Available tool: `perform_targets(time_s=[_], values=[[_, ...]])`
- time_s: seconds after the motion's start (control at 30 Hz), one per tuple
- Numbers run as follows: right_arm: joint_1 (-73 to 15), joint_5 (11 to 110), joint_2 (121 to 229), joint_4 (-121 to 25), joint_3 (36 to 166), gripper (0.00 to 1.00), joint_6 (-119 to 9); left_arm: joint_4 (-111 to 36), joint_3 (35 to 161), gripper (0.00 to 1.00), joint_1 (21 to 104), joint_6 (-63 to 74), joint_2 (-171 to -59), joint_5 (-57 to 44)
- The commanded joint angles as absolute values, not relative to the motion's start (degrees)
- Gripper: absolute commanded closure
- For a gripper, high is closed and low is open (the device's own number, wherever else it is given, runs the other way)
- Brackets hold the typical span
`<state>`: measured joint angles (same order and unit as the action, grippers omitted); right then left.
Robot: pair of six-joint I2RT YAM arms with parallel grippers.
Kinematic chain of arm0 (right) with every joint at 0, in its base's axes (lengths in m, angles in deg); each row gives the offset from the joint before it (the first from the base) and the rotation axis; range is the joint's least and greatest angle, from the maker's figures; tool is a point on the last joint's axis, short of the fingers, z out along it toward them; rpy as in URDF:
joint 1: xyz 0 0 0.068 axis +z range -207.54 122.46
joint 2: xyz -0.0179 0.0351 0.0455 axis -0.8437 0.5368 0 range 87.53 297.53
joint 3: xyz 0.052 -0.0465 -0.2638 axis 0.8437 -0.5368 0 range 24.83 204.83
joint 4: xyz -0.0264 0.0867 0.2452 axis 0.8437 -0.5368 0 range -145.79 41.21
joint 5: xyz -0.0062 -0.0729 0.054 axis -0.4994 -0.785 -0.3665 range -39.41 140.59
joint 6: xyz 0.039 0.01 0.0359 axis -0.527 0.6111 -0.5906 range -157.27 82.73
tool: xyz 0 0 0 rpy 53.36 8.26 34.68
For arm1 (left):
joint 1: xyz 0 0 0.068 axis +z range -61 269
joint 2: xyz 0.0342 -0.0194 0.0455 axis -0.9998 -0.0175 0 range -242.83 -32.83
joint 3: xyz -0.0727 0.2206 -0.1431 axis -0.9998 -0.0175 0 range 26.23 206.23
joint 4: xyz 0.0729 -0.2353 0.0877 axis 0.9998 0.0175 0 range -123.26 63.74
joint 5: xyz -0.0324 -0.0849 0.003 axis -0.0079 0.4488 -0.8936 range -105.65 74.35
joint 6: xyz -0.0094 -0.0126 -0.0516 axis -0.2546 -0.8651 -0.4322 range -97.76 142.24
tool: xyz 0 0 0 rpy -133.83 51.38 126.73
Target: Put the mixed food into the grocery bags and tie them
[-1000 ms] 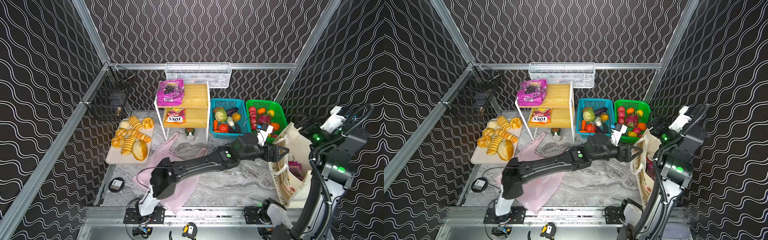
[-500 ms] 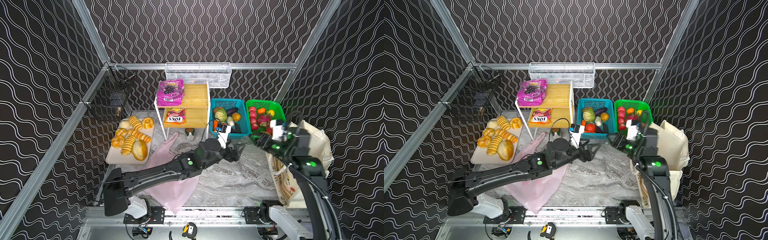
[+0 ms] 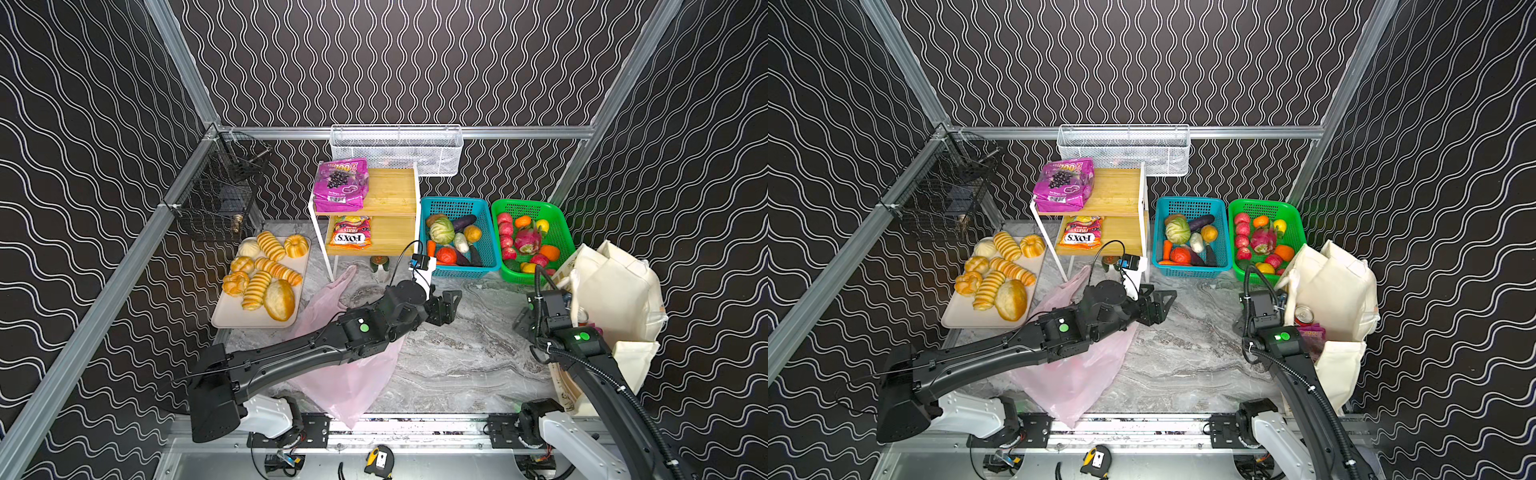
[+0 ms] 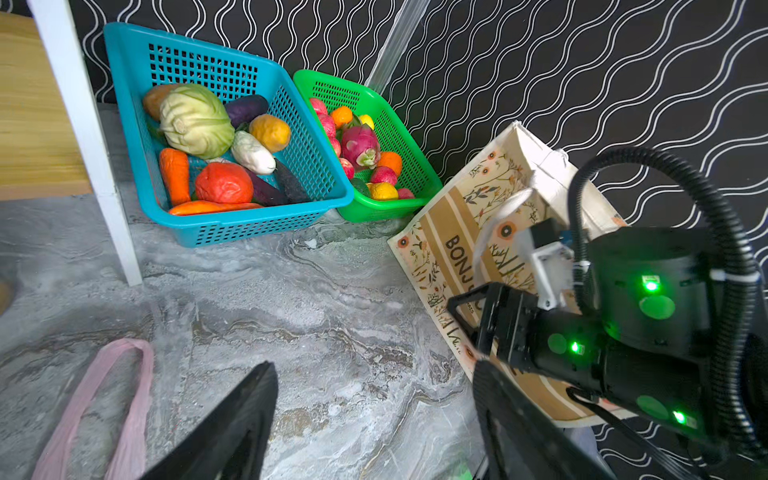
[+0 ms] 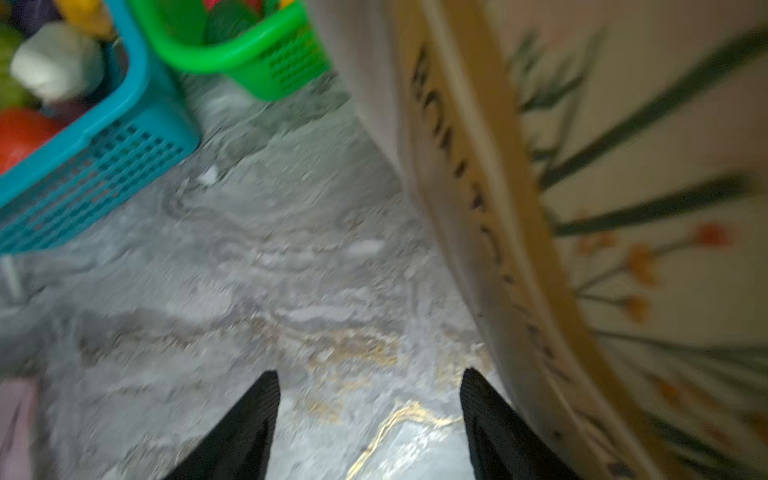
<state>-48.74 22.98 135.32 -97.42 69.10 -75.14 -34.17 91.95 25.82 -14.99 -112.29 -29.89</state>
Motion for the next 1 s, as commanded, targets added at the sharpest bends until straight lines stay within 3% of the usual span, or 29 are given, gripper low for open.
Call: perform_targets(time_s=[0.0, 0.17, 0.37, 0.43, 0.63, 0.77, 0.87, 0.93, 0.97], values=[[-53.4, 13.8, 135.8, -91.8, 68.8, 0.29, -72.7, -33.0, 92.6, 0.22, 26.0, -16.0, -112.8, -28.7], [-62.6, 28.1, 137.0, -87.8, 69.0, 0.26, -67.4, -33.7, 91.8, 0.22, 26.2, -16.9, -112.8, -28.4], [-62.0, 66.1, 133.2, -80.9, 69.2, 0.26, -61.7, -33.2, 92.0, 0.22, 26.6, -16.2, -112.8, -28.8], [-59.4, 70.0, 132.8, -80.3, 70.3, 0.27, -63.8, -33.4, 92.0, 0.22, 26.8, -16.3, -113.1, -28.5], [-43.3, 55.4, 134.1, -87.8, 83.3, 0.26, -58.6, -33.3, 93.4, 0.21, 27.0, -16.5, -114.9, -26.8], [-42.5, 41.2, 135.7, -93.2, 94.2, 0.21, -53.8, -33.2, 94.5, 0.21, 27.1, -16.5, -115.9, -25.6], [-42.6, 21.7, 137.2, -96.4, 100.1, 0.14, -55.2, -32.9, 94.9, 0.21, 27.1, -16.6, -116.4, -25.0], [-44.2, 12.9, 139.6, -98.4, 103.6, 0.01, -54.7, -32.7, 95.1, 0.21, 27.1, -16.7, -116.3, -24.5], [-45.9, 12.8, 140.9, -99.0, 105.4, 0.00, -53.7, -32.6, 95.0, 0.21, 27.1, -16.8, -116.2, -24.4]])
